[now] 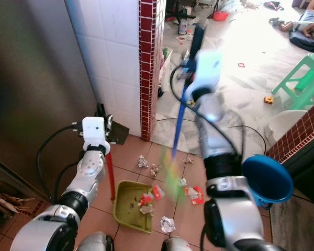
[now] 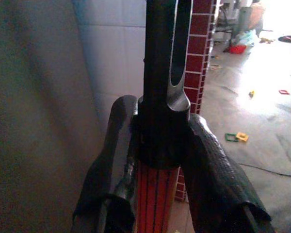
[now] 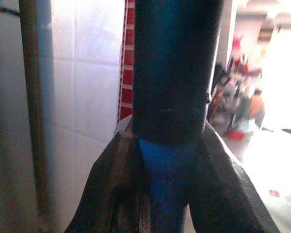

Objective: Sweep floor

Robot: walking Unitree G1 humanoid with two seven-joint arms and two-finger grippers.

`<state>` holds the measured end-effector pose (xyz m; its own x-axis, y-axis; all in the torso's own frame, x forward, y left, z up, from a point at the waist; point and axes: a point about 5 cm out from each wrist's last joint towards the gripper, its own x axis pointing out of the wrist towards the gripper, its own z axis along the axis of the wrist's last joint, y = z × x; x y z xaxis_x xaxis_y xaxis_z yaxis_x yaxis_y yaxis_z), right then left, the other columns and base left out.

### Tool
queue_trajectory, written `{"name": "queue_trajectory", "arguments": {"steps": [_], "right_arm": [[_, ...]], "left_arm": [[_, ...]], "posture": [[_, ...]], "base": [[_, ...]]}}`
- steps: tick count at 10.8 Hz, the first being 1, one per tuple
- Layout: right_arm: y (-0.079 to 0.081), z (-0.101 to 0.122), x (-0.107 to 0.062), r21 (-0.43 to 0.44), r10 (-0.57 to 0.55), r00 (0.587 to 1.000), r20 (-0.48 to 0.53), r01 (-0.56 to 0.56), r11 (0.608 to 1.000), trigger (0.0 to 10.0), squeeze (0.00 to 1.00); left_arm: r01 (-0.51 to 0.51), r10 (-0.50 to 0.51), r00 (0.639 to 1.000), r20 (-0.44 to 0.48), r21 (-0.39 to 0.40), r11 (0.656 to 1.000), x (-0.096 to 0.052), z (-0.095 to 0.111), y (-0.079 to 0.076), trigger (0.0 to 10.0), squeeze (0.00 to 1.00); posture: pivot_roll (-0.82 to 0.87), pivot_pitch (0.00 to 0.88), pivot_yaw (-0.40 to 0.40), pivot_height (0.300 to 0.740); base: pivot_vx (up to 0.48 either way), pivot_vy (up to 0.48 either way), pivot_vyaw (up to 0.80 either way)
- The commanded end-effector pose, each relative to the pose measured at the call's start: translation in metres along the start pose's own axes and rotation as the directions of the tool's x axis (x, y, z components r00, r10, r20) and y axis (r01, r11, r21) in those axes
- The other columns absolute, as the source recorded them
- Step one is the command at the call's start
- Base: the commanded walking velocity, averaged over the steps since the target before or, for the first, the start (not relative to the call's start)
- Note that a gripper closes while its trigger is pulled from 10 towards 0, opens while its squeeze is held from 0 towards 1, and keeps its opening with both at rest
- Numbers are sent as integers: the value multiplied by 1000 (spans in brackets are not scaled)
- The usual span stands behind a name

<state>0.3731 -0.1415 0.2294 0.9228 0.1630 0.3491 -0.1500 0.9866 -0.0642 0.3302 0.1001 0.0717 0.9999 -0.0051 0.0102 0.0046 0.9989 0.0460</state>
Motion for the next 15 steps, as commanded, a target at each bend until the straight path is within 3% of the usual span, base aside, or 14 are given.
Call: {"name": "queue_trajectory", "arguments": {"steps": [1, 4, 6, 9, 11, 12, 15], "right_arm": [[0, 10, 3, -54, 14, 999, 51, -11, 998, 10000, 0], [7, -21, -14, -108, -4, 998, -64, -3, 994, 10000, 0], [19, -37, -23, -52, 15, 992, -123, -21, 998, 10000, 0], [26, -50, -25, 87, -19, 978, -210, 38, 996, 10000, 0], [26, -47, -19, 277, -58, 971, -233, 124, 953, 10000, 0], [24, -42, -15, 322, -69, 973, -220, 139, 936, 10000, 0], [17, -24, -10, 282, -66, 987, -145, 106, 953, 10000, 0]], "left_arm": [[38, -38, 997, -70, -8, 999, -6, -12, -9, 10000, 0], [71, -74, 994, -79, -36, 997, -4, -12, -10, 10000, 0], [74, -80, 992, -93, -64, 995, -4, -13, -11, 10000, 0], [87, -99, 987, -126, -102, 991, -3, -15, -13, 10000, 0], [90, -107, 985, -136, -126, 988, -3, -16, -12, 10000, 0], [86, -105, 985, -139, -137, 987, -2, -16, -12, 10000, 0], [56, -72, 992, -105, -145, 988, -1, -13, -5, 10000, 0]], "posture": [[-81, 19, -45, 740], [-78, 23, -45, 740], [-79, 23, -42, 740], [-77, 21, -44, 740], [-78, 21, -45, 740], [-78, 18, -47, 740], [-82, 17, -45, 740]], "base": [[0, 0, 0], [0, 0, 0], [0, 0, 0], [0, 0, 0], [0, 0, 0], [0, 0, 0], [0, 0, 0]]}}
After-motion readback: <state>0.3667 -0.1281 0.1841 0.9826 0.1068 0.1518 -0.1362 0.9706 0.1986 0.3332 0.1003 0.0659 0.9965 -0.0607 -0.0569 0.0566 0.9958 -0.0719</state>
